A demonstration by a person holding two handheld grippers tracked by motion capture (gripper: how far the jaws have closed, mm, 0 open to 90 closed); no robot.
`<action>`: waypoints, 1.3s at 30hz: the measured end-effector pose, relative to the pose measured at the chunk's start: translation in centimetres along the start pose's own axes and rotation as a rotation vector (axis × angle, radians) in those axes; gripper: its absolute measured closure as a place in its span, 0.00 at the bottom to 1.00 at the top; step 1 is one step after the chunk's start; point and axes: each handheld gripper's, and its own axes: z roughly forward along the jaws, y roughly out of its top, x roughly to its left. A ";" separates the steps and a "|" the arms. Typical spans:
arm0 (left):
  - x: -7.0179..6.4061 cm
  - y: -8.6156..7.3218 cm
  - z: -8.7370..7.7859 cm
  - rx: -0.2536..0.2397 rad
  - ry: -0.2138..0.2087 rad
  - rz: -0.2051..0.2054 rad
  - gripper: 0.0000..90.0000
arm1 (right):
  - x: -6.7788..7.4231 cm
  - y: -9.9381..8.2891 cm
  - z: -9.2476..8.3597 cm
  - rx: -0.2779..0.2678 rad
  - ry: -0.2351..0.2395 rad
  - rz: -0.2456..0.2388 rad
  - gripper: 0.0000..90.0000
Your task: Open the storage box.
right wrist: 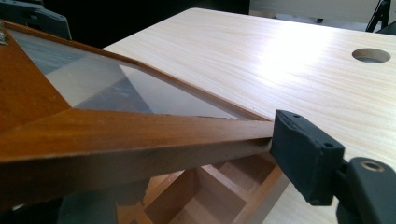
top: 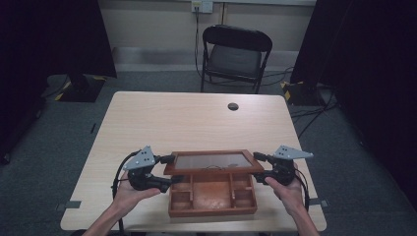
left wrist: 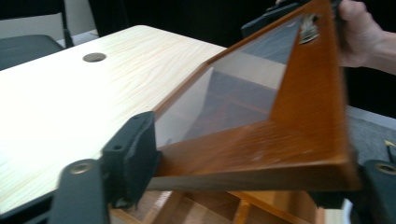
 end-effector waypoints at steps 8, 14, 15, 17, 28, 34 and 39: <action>1.2 -0.2 0.1 -0.018 0.019 -0.041 0.47 | -0.4 0.3 0.3 -0.019 0.007 0.010 0.35; 2.0 0.3 0.1 -0.017 0.031 -0.047 0.53 | -0.8 1.0 0.9 -0.023 0.002 0.013 0.33; 2.0 0.3 0.1 -0.017 0.031 -0.047 0.54 | -0.9 1.1 1.1 -0.024 0.000 0.012 0.32; 2.5 0.6 0.1 -0.030 0.036 -0.052 0.55 | -1.2 1.3 1.3 -0.030 0.003 0.010 0.32; 3.7 0.4 0.9 -0.027 0.054 -0.077 0.57 | -2.0 1.7 3.4 -0.018 0.021 0.029 0.31; 4.6 0.3 1.3 -0.025 0.060 -0.111 0.57 | -2.1 2.1 3.5 -0.022 0.030 0.029 0.35; 5.2 0.5 1.4 -0.022 0.056 -0.124 0.55 | -1.9 2.2 3.5 -0.027 0.043 0.024 0.39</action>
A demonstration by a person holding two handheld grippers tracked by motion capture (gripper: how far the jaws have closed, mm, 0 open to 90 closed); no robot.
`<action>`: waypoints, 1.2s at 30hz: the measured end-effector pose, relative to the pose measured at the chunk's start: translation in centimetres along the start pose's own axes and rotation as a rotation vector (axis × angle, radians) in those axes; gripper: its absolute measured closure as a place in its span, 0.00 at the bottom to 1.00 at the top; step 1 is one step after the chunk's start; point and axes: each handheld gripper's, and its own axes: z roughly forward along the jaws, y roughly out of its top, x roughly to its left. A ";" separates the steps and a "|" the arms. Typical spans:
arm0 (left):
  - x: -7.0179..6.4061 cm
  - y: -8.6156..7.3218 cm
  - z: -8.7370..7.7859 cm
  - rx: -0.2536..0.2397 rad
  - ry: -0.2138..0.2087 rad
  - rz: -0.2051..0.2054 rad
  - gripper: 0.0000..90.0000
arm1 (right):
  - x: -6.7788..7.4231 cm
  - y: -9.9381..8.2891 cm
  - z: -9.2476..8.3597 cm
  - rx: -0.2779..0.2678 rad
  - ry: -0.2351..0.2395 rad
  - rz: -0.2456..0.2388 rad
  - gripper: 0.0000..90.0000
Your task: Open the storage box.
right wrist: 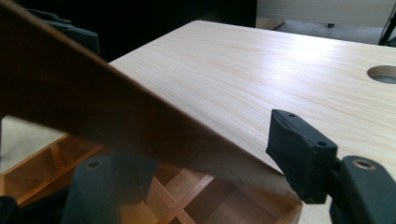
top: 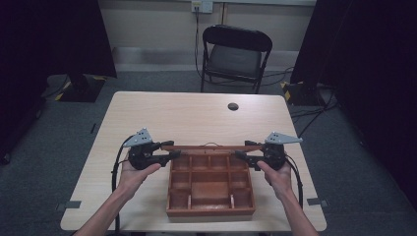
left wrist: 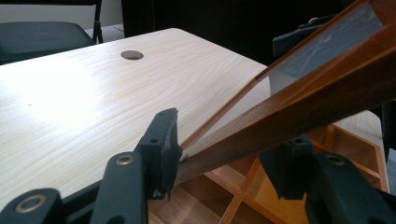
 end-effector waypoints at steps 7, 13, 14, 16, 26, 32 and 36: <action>0.4 0.2 0.2 0.004 0.005 0.025 0.54 | 0.9 0.2 0.0 -0.005 0.026 -0.001 0.41; 1.0 0.2 0.4 -0.018 -0.005 -0.003 0.53 | 1.3 0.7 0.3 -0.023 0.018 0.001 0.41; 1.3 0.1 0.6 -0.019 -0.005 -0.011 0.53 | 1.2 0.7 0.3 -0.028 0.015 0.003 0.41; 1.6 0.1 0.8 -0.006 -0.002 -0.013 0.54 | 1.0 0.8 0.4 -0.032 0.008 0.004 0.41; 2.4 0.5 1.4 0.009 0.016 -0.012 0.58 | 0.0 0.8 0.9 -0.038 -0.027 0.022 0.43; 2.9 0.4 1.7 0.014 0.020 -0.011 0.60 | -0.5 0.6 1.2 -0.038 -0.033 0.040 0.44; 2.9 0.2 2.1 0.021 0.022 -0.021 0.60 | -0.6 0.6 1.3 -0.034 -0.030 0.045 0.44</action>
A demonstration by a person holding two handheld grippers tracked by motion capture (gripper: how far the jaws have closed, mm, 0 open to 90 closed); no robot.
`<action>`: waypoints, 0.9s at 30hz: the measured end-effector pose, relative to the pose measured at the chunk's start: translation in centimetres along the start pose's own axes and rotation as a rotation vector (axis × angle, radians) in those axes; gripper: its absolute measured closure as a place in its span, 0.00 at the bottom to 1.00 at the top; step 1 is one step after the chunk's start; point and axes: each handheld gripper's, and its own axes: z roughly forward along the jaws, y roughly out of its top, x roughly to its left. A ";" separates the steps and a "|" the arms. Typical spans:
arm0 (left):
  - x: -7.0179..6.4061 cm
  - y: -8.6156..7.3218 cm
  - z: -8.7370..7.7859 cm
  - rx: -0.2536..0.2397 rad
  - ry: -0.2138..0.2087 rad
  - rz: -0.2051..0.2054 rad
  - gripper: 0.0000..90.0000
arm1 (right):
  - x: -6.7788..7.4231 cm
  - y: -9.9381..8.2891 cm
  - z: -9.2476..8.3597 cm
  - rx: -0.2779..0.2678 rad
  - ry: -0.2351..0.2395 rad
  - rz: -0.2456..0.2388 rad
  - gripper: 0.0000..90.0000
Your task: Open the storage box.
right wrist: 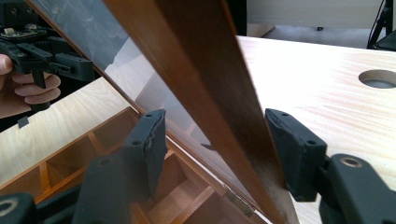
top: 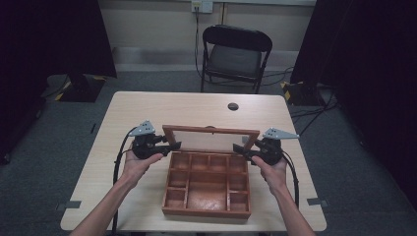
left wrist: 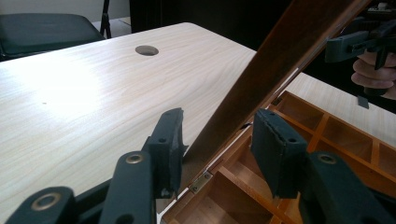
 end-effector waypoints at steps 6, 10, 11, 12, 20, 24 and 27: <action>0.2 0.0 0.0 -0.004 -0.001 0.004 0.61 | -0.4 -0.2 0.4 0.015 -0.005 0.010 0.44; 0.4 -0.1 0.4 0.012 0.016 0.011 0.61 | -0.7 -0.3 0.7 0.011 -0.013 0.016 0.45; 0.4 -0.1 0.4 0.012 0.016 0.011 0.62 | -0.7 -0.3 0.7 0.011 -0.013 0.016 0.45; 0.6 -0.1 0.5 0.022 0.015 0.015 0.62 | -0.8 -0.2 0.7 0.013 -0.018 0.021 0.45; 1.2 0.1 0.9 0.015 0.015 -0.004 0.63 | -1.3 0.0 1.3 0.001 -0.039 0.035 0.46; 1.5 0.1 1.1 0.009 0.018 -0.017 0.63 | -1.6 0.1 1.6 -0.001 -0.045 0.044 0.47; 1.7 0.1 1.2 0.010 0.020 -0.016 0.63 | -1.7 0.1 1.7 -0.001 -0.047 0.046 0.47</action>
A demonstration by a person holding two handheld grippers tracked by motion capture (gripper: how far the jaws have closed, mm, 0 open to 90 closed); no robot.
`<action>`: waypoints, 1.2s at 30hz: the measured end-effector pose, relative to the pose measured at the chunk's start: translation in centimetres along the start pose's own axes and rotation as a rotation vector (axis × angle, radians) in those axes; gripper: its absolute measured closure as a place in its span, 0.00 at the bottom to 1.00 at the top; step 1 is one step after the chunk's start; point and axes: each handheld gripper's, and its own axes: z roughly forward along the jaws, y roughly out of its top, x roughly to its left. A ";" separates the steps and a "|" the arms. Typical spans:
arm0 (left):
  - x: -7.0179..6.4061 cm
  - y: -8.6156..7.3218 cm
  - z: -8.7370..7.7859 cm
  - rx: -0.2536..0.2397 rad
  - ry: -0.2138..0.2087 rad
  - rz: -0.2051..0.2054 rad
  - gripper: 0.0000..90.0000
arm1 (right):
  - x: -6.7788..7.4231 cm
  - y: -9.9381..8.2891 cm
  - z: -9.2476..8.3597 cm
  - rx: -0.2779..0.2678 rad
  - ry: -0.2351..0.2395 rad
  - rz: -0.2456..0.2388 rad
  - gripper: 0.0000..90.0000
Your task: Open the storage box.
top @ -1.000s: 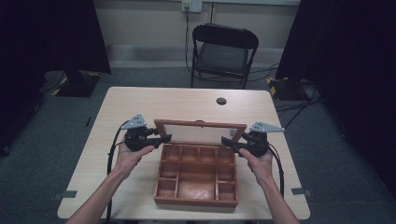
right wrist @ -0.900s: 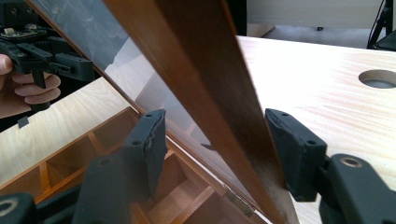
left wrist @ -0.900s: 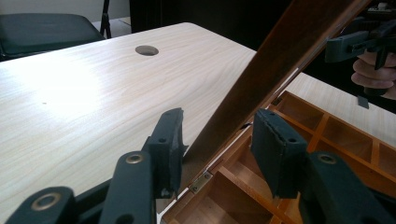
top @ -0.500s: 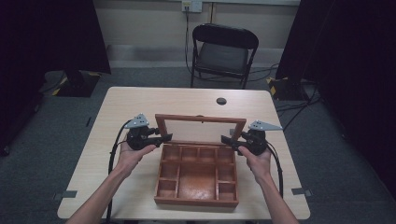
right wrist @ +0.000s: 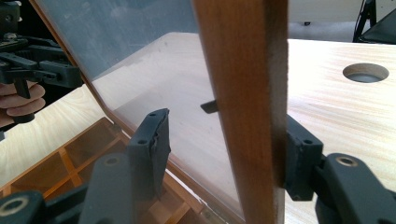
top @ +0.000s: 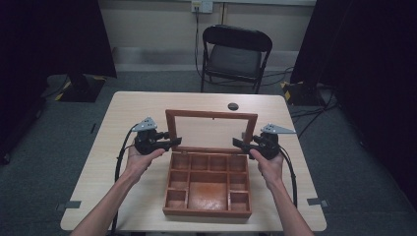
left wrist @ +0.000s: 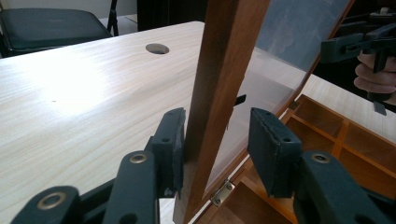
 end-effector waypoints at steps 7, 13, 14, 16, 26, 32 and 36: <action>0.2 -0.1 0.3 0.009 0.001 -0.004 0.64 | -0.3 -0.3 0.2 0.015 -0.010 0.003 0.49; 0.5 -0.5 0.6 0.015 0.007 -0.015 0.64 | -0.5 -0.5 0.6 0.016 -0.018 0.015 0.49; 0.5 -0.5 0.6 0.015 0.007 -0.015 0.64 | -0.5 -0.5 0.6 0.016 -0.018 0.015 0.49; 0.8 -0.6 0.7 0.010 0.004 -0.024 0.65 | -0.6 -0.5 0.7 0.017 -0.023 0.013 0.49; 1.3 -0.6 1.3 0.019 0.015 -0.051 0.65 | -1.1 -0.4 1.5 0.010 -0.043 0.023 0.50; 1.8 -0.7 1.5 0.004 0.001 -0.086 0.67 | -1.4 -0.4 1.7 0.009 -0.047 0.032 0.51; 2.0 -0.8 1.6 0.011 -0.001 -0.097 0.68 | -1.6 -0.5 1.8 0.006 -0.050 0.037 0.52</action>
